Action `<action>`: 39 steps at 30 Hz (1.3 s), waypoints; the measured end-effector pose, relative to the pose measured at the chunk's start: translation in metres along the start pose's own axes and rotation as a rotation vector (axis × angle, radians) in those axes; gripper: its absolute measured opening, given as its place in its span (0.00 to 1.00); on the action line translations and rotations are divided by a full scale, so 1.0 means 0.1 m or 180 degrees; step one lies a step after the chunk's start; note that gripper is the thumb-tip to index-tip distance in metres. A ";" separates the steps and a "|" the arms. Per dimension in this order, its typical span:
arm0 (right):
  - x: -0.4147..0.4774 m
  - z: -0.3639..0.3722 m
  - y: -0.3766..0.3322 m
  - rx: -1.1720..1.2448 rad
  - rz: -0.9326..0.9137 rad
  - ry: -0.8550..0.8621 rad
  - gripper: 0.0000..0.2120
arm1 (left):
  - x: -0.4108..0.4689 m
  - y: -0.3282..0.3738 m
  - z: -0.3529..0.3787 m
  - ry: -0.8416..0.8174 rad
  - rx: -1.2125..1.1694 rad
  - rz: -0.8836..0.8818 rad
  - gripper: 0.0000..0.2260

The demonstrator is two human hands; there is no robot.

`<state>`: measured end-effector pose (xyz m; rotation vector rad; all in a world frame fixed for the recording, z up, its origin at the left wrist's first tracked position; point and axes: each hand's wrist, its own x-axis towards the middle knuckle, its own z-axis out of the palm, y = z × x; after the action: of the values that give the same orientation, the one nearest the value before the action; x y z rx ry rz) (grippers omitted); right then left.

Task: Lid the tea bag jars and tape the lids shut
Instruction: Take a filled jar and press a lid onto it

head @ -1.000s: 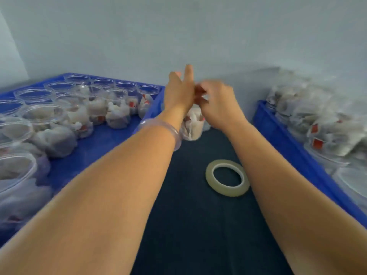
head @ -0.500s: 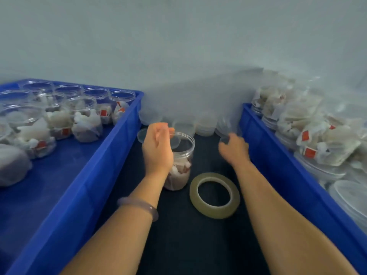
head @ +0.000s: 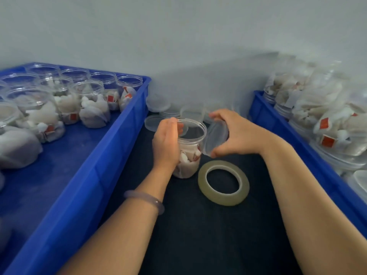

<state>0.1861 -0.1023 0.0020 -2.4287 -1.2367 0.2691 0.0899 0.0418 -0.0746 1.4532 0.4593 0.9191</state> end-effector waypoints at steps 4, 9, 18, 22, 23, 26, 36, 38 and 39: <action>-0.06 0.01 -0.38 0.0825 -0.0448 0.0014 0.46 | -0.22 0.04 0.04 -0.0398 -0.0428 -0.0021 0.27; -0.15 0.27 -0.49 0.0343 -0.0931 0.0318 0.27 | -0.37 0.03 0.05 -0.0447 -0.0711 -0.0110 0.27; -0.20 0.38 -0.48 0.0067 -0.1168 0.0713 0.24 | -0.37 -0.02 0.02 -0.0628 -0.0701 -0.0222 0.14; -0.21 0.38 -0.50 0.0007 -0.1130 0.0627 0.20 | -0.34 0.03 0.03 -0.0705 -0.0729 -0.0190 0.34; -0.22 0.39 -0.50 0.0052 -0.1043 0.0708 0.19 | -0.33 0.01 0.05 -0.0608 -0.0780 -0.0170 0.33; -0.25 0.48 -0.58 -0.0089 -0.0529 0.1003 0.23 | -0.36 -0.02 0.07 -0.0429 -0.0707 -0.0245 0.31; -0.44 0.23 -0.58 -0.0205 -0.0175 0.0129 0.26 | -0.34 -0.05 0.06 -0.0078 -0.0284 -0.0341 0.31; -0.42 0.26 -0.55 0.0044 0.0036 0.0547 0.33 | -0.37 -0.04 0.07 -0.0062 -0.0265 -0.0229 0.30; -0.42 0.34 -0.58 0.0171 0.0309 0.0823 0.36 | -0.39 -0.04 0.09 -0.0013 -0.0245 -0.0189 0.30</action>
<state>0.1071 -0.0961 -0.0043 -2.3905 -0.9891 0.0132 0.0740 0.0070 -0.0878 1.3647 0.4569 0.8773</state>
